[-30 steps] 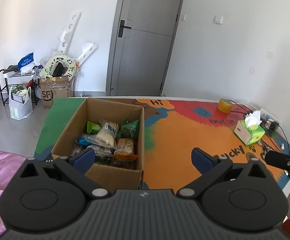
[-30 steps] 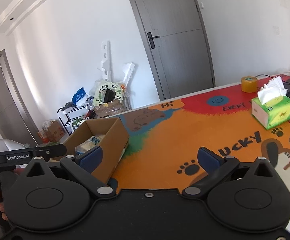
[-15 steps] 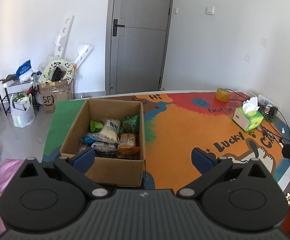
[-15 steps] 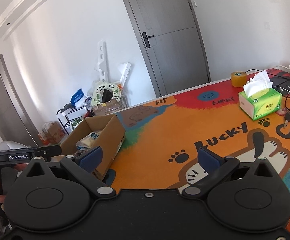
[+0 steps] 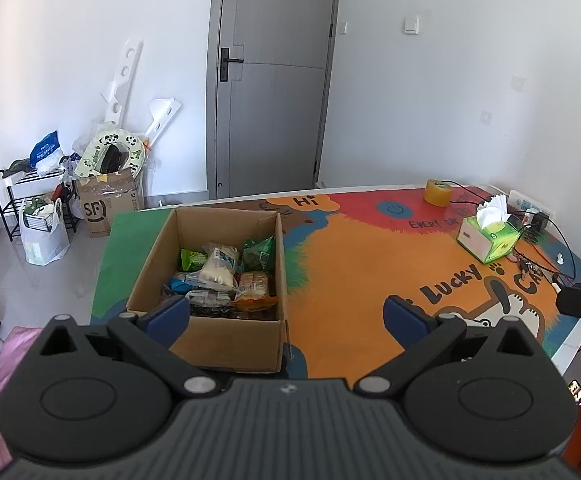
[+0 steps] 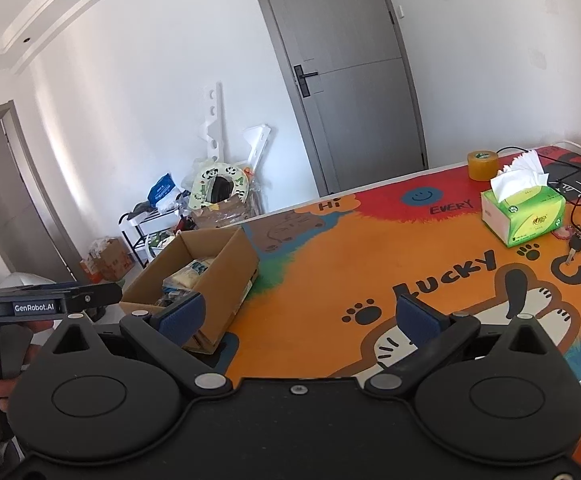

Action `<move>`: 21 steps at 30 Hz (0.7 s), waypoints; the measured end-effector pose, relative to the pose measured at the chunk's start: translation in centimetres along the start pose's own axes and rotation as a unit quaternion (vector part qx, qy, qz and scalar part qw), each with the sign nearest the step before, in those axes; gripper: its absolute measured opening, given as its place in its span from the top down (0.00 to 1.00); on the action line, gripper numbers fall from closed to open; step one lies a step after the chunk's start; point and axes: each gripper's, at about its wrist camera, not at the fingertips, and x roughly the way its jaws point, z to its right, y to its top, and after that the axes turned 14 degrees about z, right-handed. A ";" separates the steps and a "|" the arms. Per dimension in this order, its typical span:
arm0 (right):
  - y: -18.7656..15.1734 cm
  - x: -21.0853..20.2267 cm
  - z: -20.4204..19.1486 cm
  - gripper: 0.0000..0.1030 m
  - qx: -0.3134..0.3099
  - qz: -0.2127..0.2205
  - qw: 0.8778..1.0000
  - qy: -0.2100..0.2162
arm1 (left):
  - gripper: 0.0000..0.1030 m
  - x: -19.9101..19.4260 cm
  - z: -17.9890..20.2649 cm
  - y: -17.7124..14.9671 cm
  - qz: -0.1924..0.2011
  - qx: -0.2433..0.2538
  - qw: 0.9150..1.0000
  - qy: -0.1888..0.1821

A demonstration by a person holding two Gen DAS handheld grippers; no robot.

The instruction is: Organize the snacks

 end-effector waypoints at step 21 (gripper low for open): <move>-0.1 0.2 -0.7 0.00 -0.013 -0.012 1.000 0.006 | 0.01 -0.3 -0.4 0.0 -0.003 0.001 1.000 -0.001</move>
